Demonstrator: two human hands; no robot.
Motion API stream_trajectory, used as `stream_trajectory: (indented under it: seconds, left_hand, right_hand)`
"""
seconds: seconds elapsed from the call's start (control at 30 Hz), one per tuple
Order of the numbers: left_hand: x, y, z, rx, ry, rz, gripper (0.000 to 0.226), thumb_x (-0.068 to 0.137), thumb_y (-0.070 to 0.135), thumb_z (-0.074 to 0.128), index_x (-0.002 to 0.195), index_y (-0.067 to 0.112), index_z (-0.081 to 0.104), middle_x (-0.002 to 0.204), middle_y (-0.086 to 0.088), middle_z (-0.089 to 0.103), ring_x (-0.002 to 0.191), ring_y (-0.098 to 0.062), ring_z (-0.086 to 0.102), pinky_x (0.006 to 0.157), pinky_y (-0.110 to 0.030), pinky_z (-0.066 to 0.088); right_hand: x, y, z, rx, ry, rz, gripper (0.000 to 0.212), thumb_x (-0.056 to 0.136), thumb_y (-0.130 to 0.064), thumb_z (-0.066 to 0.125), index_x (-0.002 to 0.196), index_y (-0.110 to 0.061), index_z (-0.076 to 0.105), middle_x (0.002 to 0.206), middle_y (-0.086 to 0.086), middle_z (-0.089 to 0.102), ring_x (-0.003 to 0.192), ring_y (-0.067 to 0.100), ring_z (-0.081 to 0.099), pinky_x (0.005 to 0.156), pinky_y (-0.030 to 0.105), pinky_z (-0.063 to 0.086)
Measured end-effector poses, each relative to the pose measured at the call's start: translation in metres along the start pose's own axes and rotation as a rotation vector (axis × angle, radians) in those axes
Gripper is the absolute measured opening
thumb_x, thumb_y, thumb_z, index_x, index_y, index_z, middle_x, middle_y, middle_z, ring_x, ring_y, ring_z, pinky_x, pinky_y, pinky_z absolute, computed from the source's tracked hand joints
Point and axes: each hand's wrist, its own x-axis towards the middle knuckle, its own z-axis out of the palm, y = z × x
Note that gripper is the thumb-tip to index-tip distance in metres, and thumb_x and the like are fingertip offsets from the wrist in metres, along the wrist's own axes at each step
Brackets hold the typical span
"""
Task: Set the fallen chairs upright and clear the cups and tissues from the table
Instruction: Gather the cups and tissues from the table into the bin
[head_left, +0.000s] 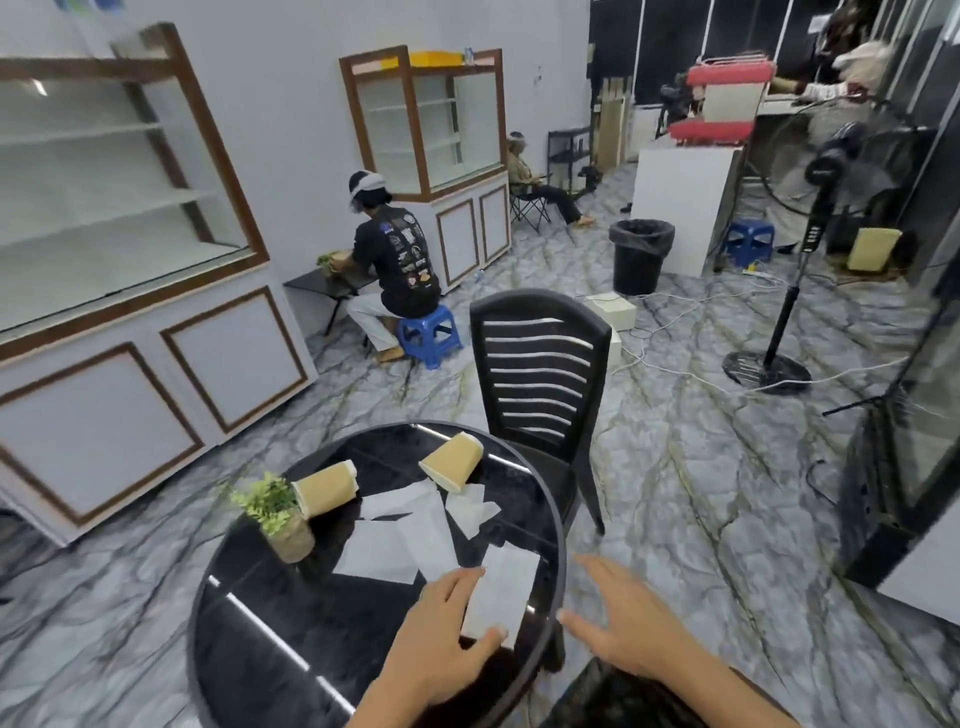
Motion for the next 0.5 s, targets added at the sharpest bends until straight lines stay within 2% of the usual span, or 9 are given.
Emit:
stream_trajectory:
  seconds: [0.13,0.3,0.5]
  left_hand:
    - [0.012,-0.048,-0.042,0.003,0.060,-0.094,0.078,0.085,0.072,0.048,0.153,0.040,0.024,0.159,0.014,0.027,0.147,-0.009,0.022,0.120,-0.038,0.029]
    - [0.049,-0.101,-0.084,0.064,0.170,-0.121,0.076,0.089,0.062,0.055,0.153,0.029,0.030,0.158,0.008,0.032,0.146,-0.016,0.026,0.118,-0.037,0.031]
    - [0.126,-0.152,-0.109,0.180,0.191,-0.172,0.081,0.091,0.057,0.058,0.156,0.024,0.022,0.162,0.000,0.026,0.149,-0.021,0.020,0.121,-0.043,0.024]
  right_hand:
    - [0.052,-0.036,0.006,-0.026,0.003,-0.059,0.095,0.079,-0.082,0.038,0.156,-0.030,0.016,0.161,-0.011,0.025,0.145,0.008,0.025,0.117,0.030,0.028]
    - [0.123,-0.076,0.010,-0.026,0.032,-0.090,0.091,0.083,-0.071,0.051,0.155,-0.027,0.019,0.160,-0.009,0.027,0.145,0.010,0.028,0.116,0.031,0.031]
    - [0.208,-0.102,0.016,-0.061,0.078,-0.070,0.088,0.084,-0.065,0.059,0.152,-0.022,0.025,0.156,-0.002,0.034,0.140,0.017,0.035,0.112,0.034,0.036]
